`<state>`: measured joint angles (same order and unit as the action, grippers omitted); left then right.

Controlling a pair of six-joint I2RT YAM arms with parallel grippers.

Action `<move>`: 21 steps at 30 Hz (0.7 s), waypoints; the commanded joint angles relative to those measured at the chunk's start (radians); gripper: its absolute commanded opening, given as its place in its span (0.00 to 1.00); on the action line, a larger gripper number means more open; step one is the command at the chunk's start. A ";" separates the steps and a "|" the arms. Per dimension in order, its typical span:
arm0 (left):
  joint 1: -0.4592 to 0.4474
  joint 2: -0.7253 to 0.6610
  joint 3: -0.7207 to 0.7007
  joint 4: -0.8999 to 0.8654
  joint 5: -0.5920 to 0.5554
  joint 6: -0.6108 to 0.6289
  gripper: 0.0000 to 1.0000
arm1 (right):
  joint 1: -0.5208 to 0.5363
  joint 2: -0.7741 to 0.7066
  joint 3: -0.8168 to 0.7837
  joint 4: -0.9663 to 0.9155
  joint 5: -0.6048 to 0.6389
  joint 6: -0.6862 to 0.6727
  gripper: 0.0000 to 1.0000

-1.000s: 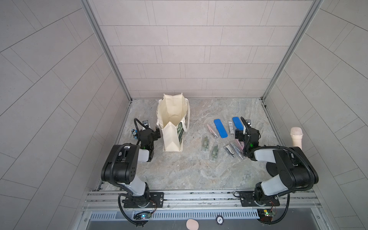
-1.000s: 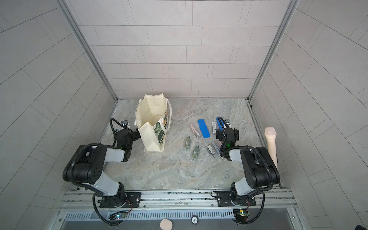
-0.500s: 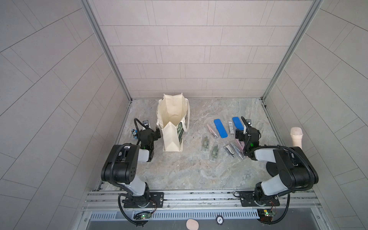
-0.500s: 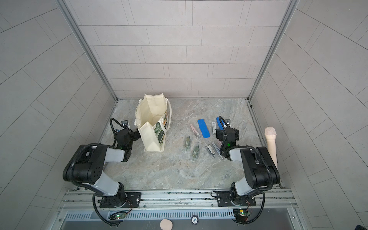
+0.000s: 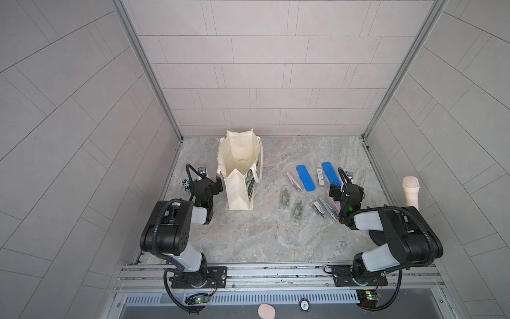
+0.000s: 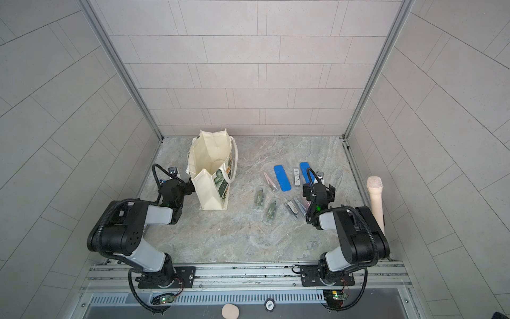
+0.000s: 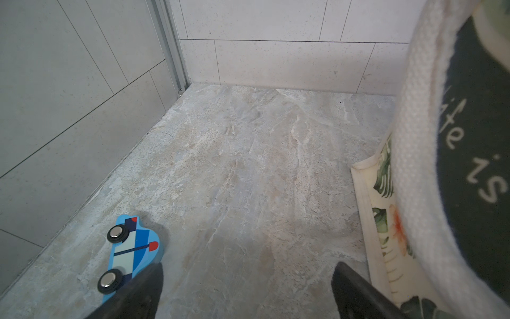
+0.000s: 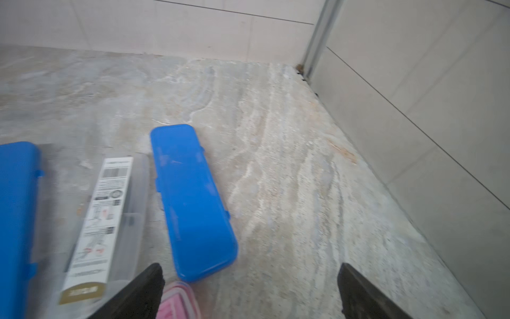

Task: Take out the compass set from the canvas bag
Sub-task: Reset both arms

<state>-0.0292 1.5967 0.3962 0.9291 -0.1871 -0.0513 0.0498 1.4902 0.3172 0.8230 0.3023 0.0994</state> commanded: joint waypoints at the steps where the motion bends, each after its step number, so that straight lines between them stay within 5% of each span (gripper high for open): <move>1: -0.001 -0.009 -0.007 0.009 -0.003 0.013 1.00 | 0.010 -0.012 0.058 -0.022 -0.162 -0.079 1.00; 3: 0.000 -0.009 -0.008 0.011 -0.004 0.015 1.00 | 0.014 -0.014 0.060 -0.032 -0.253 -0.121 1.00; 21: 0.000 -0.009 -0.008 0.009 -0.003 0.013 1.00 | -0.013 0.023 0.119 -0.106 -0.257 -0.091 1.00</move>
<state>-0.0288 1.5967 0.3962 0.9291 -0.1871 -0.0509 0.0273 1.4971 0.4202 0.7322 0.0406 0.0299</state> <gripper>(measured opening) 0.999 0.997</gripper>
